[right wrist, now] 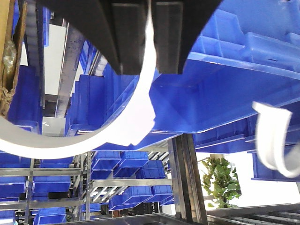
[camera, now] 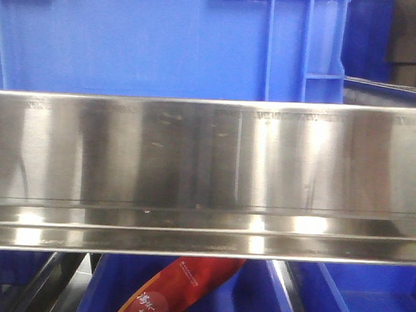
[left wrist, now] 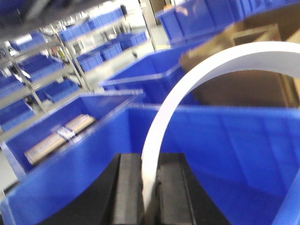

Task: Grab PVC pipe and place in blue bin
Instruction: 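Move the held pipe over an open blue bin with both grippers, then open the left gripper to release its end of the white pipe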

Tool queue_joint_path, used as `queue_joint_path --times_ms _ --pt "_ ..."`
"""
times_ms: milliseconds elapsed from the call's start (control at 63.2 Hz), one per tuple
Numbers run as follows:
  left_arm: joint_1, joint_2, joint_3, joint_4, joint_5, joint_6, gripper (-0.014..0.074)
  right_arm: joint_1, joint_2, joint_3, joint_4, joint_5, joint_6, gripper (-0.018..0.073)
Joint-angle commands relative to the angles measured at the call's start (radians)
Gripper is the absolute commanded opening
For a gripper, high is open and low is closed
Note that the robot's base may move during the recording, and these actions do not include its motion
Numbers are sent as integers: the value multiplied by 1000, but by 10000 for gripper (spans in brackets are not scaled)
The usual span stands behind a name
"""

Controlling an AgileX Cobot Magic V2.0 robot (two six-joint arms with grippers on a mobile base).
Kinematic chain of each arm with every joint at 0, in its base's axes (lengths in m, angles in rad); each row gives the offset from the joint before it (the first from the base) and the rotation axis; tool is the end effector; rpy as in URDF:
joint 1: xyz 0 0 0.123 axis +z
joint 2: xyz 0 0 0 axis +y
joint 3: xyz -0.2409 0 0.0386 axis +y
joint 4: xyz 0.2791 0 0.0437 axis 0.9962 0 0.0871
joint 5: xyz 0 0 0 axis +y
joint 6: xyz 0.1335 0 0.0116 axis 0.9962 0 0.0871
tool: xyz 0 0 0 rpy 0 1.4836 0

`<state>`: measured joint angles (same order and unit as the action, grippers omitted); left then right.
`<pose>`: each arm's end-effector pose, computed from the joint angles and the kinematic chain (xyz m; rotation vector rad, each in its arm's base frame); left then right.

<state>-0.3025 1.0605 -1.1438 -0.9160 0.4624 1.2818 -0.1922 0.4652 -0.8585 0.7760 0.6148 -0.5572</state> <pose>0.2864 -0.1391 0.4033 0.8425 1.4669 -0.2182 0.1729 0.0215 0.4145 -0.0865 1.5619 0.2655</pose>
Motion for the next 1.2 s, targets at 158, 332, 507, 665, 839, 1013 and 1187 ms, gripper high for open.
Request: queue_joint_path --times_ms 158,332,507,665,839,1013,1187 --pt "-10 61 -9 3 -72 1 -111 3 8 -9 12 -23 -10 -168" --pt "-10 89 -11 14 -118 53 -111 3 8 -9 12 -23 -10 -168" --pt "-10 122 -11 14 -122 76 -111 3 8 -9 12 -23 -10 -168" --pt "-10 143 -11 6 -160 76 -111 3 8 -9 12 -21 -10 -168" --pt "-10 146 -11 6 -160 76 -102 3 8 -9 12 -17 -10 -168" --pt "-10 146 -11 3 -160 76 97 3 8 -9 12 -17 -10 -168" --pt "-12 146 -11 3 -162 76 192 3 8 -9 12 -17 -10 -168"
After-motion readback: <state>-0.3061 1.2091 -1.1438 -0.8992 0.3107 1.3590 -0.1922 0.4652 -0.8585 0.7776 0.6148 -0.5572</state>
